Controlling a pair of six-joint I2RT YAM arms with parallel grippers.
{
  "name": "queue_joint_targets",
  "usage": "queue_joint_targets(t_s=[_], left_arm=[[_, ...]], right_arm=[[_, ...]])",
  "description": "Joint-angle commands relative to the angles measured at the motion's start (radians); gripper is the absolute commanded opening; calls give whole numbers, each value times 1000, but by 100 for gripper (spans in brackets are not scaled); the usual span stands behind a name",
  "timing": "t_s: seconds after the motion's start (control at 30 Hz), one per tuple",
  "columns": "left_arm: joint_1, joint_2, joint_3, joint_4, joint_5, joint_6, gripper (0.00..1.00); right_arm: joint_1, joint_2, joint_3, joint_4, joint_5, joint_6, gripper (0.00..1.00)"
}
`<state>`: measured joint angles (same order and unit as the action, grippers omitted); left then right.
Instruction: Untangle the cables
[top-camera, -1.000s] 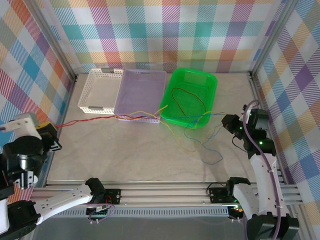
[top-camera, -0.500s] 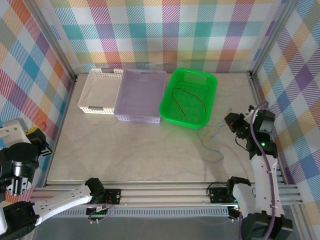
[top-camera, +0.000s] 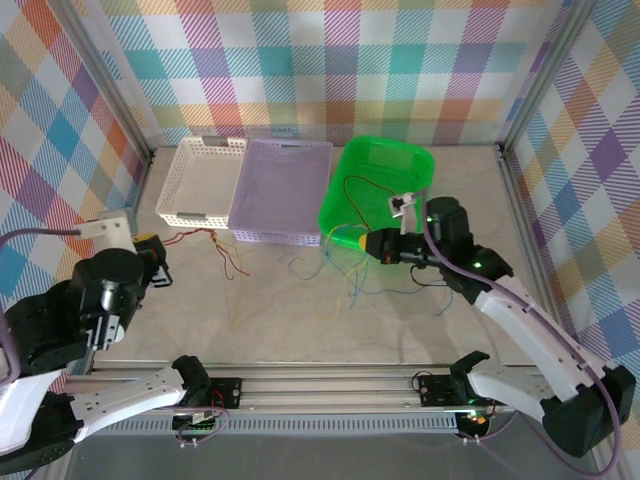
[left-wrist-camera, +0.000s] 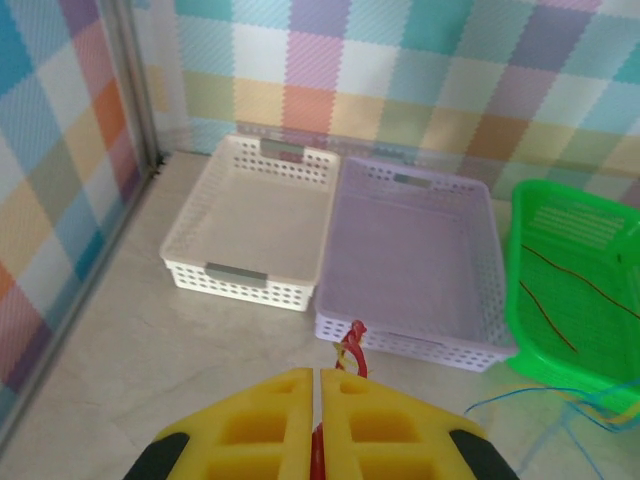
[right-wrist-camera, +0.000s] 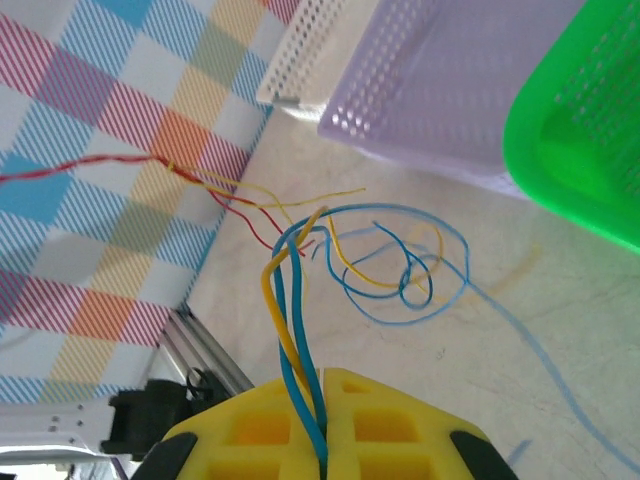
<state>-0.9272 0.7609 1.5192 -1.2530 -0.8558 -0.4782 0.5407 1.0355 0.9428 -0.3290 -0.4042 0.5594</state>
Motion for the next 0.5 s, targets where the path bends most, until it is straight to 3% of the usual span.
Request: queue_joint_targets(t_s=[0.0,0.2,0.33,0.47], left_arm=[[-5,9,-26,102,68,-3,0],[-5,47,-76,194,166,-21,0],[-6,75,-81,244,213,-34,0],[-6,93,-72,289,263,-54,0]], right_arm=[[20,41,10,57,57,-43,0],[65,201,29,53,67,-94,2],[120,224,59,51,102,-163,38],[163,169,51,123,86,-194,58]])
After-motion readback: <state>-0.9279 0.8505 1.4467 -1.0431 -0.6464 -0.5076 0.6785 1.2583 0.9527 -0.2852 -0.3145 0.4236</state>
